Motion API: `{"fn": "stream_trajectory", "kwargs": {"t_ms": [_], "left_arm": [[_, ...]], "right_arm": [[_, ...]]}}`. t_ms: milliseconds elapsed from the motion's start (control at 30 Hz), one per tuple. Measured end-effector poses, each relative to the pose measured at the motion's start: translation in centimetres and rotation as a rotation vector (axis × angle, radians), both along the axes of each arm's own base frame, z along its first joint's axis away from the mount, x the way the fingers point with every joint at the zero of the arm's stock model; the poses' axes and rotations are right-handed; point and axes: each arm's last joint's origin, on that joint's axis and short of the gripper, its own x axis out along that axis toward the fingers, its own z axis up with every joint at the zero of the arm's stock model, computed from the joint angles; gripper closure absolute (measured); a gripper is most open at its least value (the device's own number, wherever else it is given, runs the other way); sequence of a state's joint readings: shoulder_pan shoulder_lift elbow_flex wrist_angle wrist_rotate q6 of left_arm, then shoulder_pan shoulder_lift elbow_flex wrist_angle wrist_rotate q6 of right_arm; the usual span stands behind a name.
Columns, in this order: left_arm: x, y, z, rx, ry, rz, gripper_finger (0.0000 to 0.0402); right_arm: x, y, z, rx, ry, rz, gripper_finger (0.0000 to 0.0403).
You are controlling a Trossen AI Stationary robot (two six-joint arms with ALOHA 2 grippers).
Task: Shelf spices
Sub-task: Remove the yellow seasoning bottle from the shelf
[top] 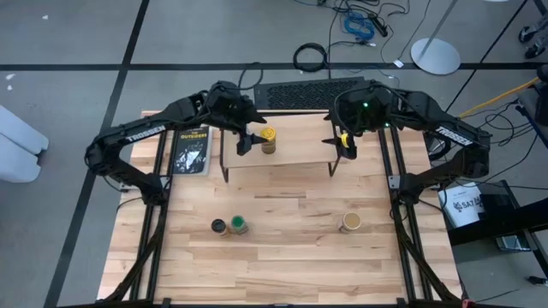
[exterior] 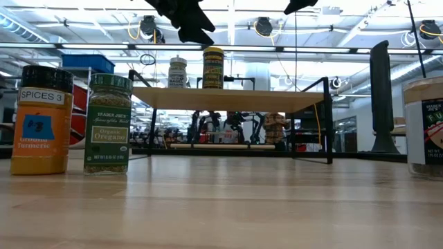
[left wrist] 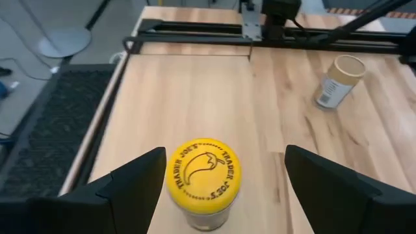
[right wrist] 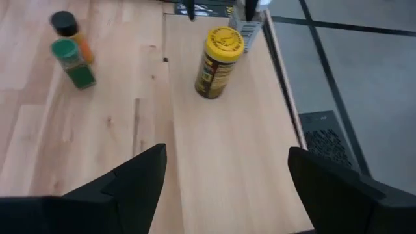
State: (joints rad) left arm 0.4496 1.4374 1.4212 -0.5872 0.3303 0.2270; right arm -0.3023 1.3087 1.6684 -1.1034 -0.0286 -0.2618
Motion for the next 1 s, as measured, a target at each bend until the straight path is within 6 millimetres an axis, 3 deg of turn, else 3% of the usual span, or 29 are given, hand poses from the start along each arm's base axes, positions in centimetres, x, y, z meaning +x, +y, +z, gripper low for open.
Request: {"fn": "stream_trajectory", "kwargs": {"t_ms": [767,1000], "left_arm": [[2.2,1.0,-2.8,0.030,0.097,0.018,0.0077],[2.2,1.1,-2.9,0.029,0.101,0.017,0.0089]], "right_arm": [[0.0,0.0,0.0,-0.013,0.003,0.020,0.0094],[0.0,0.0,0.0,-0.015,-0.001,0.020,0.0094]]}}
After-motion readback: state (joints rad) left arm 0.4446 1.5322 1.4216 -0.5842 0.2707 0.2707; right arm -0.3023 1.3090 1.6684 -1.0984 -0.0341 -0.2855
